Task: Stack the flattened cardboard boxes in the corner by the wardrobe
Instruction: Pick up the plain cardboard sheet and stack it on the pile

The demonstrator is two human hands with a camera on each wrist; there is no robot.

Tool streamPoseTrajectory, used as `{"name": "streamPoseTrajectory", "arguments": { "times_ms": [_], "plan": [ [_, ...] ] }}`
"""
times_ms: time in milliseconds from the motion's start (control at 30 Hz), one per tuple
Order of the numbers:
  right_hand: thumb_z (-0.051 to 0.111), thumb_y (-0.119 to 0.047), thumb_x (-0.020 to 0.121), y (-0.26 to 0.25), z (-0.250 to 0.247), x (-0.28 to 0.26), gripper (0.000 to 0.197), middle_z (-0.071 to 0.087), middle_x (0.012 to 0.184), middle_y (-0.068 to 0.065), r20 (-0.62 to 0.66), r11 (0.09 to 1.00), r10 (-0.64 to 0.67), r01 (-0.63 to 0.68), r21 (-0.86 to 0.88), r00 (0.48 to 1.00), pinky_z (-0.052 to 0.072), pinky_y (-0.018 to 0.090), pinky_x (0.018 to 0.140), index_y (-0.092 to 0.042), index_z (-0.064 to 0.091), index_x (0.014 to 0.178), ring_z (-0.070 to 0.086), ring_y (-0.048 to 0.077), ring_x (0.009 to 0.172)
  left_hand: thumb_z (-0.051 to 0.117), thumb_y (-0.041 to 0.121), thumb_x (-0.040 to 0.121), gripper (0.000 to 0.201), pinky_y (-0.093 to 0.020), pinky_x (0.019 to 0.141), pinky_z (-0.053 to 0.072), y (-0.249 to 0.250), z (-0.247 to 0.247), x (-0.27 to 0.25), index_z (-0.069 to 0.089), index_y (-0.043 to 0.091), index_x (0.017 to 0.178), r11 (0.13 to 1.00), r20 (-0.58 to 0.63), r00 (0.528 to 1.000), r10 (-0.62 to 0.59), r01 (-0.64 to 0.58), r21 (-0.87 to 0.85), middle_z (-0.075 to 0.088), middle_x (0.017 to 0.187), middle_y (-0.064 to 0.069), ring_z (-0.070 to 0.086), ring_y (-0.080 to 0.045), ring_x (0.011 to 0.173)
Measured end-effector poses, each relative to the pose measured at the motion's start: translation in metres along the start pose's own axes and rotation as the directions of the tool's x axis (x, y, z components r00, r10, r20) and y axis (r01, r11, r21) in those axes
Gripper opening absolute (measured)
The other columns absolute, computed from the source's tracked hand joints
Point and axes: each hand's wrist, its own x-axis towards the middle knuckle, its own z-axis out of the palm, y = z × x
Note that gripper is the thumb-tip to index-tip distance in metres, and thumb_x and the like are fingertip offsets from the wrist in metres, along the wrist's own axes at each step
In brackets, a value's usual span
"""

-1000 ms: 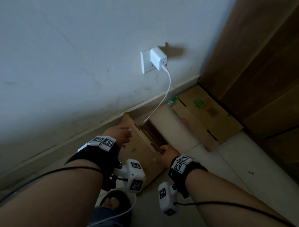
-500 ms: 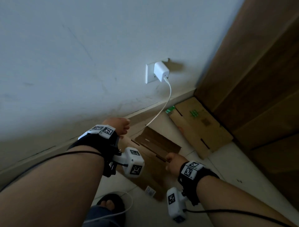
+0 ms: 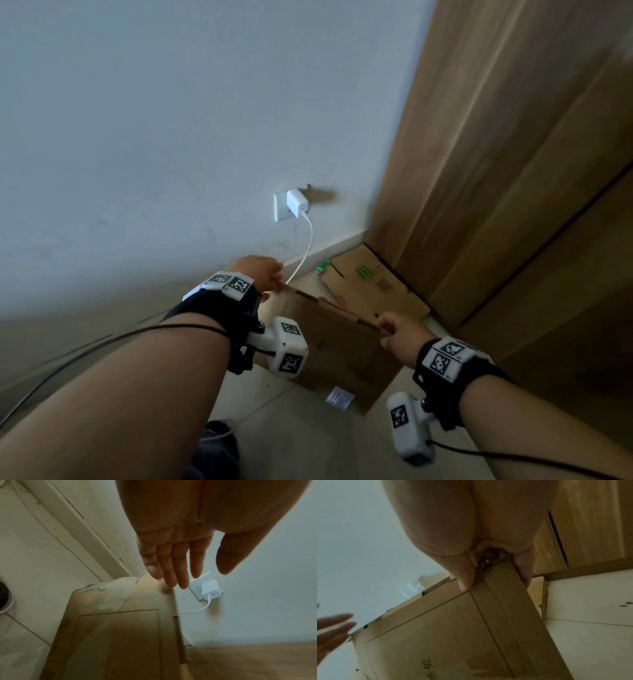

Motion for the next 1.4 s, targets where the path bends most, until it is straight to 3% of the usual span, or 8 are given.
{"name": "streamPoseTrajectory", "arguments": {
  "times_ms": [100, 167, 333, 467, 733, 867, 1100, 1400],
  "plan": [
    [0.052, -0.009, 0.091, 0.007, -0.022, -0.024, 0.020, 0.057, 0.125, 0.004, -0.055, 0.998, -0.020, 0.023, 0.056, 0.998, 0.038, 0.025, 0.082, -0.019, 0.054, 0.107, 0.052, 0.019, 0.103, 0.052, 0.013, 0.089, 0.009, -0.023, 0.065, 0.043, 0.006, 0.006, -0.020, 0.059, 0.017, 0.089, 0.994, -0.068, 0.993, 0.092, -0.095, -0.045, 0.058, 0.084, 0.000, 0.052, -0.013, 0.068],
    [0.054, -0.011, 0.090, 0.012, -0.035, -0.039, 0.019, 0.058, 0.121, 0.003, -0.102, 0.995, -0.014, 0.024, 0.098, 0.995, 0.044, 0.029, 0.086, -0.023, 0.055, 0.104, 0.055, 0.021, 0.105, 0.054, 0.012, 0.087, 0.029, -0.025, 0.068, 0.045, 0.012, 0.013, -0.033, 0.060, 0.011, 0.116, 0.981, -0.119, 0.980, 0.161, -0.172, -0.091, 0.060, 0.087, 0.000, 0.054, -0.015, 0.072],
    [0.057, -0.014, 0.087, 0.022, -0.066, -0.068, 0.023, 0.060, 0.126, 0.008, -0.180, 0.963, -0.020, 0.067, 0.261, 0.983, 0.051, 0.041, 0.091, -0.029, 0.056, 0.105, 0.060, 0.030, 0.108, 0.058, 0.027, 0.082, 0.050, -0.035, 0.090, 0.048, 0.023, 0.033, -0.063, 0.051, 0.015, 0.131, 0.976, -0.202, 0.956, 0.214, -0.202, 0.078, 0.058, 0.131, -0.014, 0.059, -0.033, 0.113],
    [0.049, -0.001, 0.092, 0.028, -0.082, -0.085, 0.020, 0.060, 0.107, 0.010, -0.226, 0.851, -0.010, 0.127, 0.509, 0.974, 0.050, 0.031, 0.068, -0.020, 0.057, 0.092, 0.058, 0.021, 0.081, 0.058, 0.027, 0.083, 0.061, -0.031, 0.083, 0.040, 0.023, 0.041, -0.072, 0.040, 0.017, 0.140, 0.967, -0.253, 0.942, 0.221, -0.178, 0.181, 0.052, 0.136, -0.016, 0.054, -0.033, 0.118],
    [0.043, 0.003, 0.093, 0.054, -0.090, -0.078, 0.028, 0.061, 0.091, 0.010, -0.216, 0.618, 0.114, 0.101, 0.780, 0.970, 0.050, 0.040, 0.073, -0.020, 0.056, 0.085, 0.057, 0.026, 0.078, 0.064, 0.031, 0.079, 0.076, -0.034, 0.092, 0.047, 0.011, 0.061, -0.066, 0.031, 0.014, 0.145, 0.944, -0.137, 0.976, 0.169, -0.120, 0.309, 0.050, 0.139, -0.017, 0.056, -0.034, 0.114],
    [0.042, 0.000, 0.094, 0.056, -0.098, -0.075, 0.026, 0.061, 0.088, 0.010, -0.206, 0.545, 0.177, 0.079, 0.835, 0.962, 0.050, 0.045, 0.073, -0.020, 0.055, 0.085, 0.058, 0.028, 0.076, 0.062, 0.023, 0.083, 0.063, -0.039, 0.087, 0.051, 0.006, 0.073, -0.061, 0.039, 0.006, 0.139, 0.941, -0.066, 0.989, 0.133, -0.104, 0.323, 0.054, 0.110, -0.017, 0.053, -0.028, 0.091],
    [0.041, -0.001, 0.095, 0.055, -0.104, -0.076, 0.026, 0.061, 0.090, 0.008, -0.179, 0.447, 0.145, 0.097, 0.889, 0.973, 0.045, 0.058, 0.090, -0.021, 0.055, 0.086, 0.057, 0.027, 0.082, 0.065, 0.026, 0.082, 0.071, -0.042, 0.104, 0.044, -0.004, 0.088, -0.055, 0.035, 0.009, 0.144, 0.950, -0.008, 0.998, 0.059, -0.053, 0.309, 0.046, 0.144, -0.017, 0.048, -0.033, 0.127],
    [0.041, -0.001, 0.095, 0.051, -0.102, -0.075, 0.024, 0.059, 0.099, 0.005, -0.152, 0.337, 0.080, 0.116, 0.934, 0.985, 0.046, 0.051, 0.082, -0.021, 0.055, 0.094, 0.055, 0.025, 0.089, 0.065, 0.036, 0.080, 0.051, -0.044, 0.098, 0.047, -0.007, 0.099, -0.053, 0.053, 0.020, 0.126, 0.989, 0.076, 0.994, 0.077, -0.085, 0.121, 0.062, 0.116, -0.008, 0.055, -0.029, 0.110]
  ]
}}
